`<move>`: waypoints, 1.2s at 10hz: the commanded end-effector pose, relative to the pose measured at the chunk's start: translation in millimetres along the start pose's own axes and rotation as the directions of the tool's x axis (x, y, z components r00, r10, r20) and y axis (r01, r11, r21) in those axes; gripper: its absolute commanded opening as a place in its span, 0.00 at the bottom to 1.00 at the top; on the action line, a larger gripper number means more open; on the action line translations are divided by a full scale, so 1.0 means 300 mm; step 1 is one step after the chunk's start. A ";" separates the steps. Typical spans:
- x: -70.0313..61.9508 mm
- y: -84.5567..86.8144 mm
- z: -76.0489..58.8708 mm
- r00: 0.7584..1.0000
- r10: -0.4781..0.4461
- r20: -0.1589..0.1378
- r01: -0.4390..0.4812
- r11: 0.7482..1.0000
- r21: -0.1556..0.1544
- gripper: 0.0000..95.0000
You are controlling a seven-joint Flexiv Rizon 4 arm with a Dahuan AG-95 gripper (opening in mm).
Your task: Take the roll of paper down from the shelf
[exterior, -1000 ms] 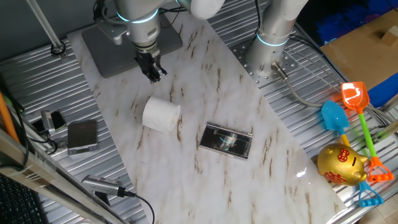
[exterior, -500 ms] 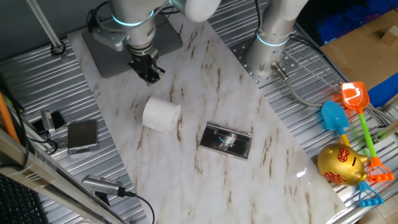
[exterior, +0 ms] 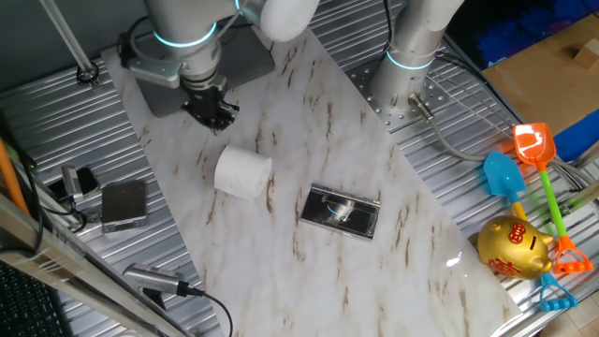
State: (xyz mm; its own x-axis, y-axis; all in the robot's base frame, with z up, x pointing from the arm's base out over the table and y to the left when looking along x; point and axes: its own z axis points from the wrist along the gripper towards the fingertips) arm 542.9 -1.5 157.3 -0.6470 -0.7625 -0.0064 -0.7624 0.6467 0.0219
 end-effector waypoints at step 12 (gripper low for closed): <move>-0.151 -0.010 0.066 0.765 -0.645 -0.005 0.645 0.765 -0.012 1.00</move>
State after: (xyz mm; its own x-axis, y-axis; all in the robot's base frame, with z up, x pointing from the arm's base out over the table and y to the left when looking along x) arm 574.5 29.0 139.2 -0.0669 -0.9977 -0.0125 -0.9975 0.0666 0.0235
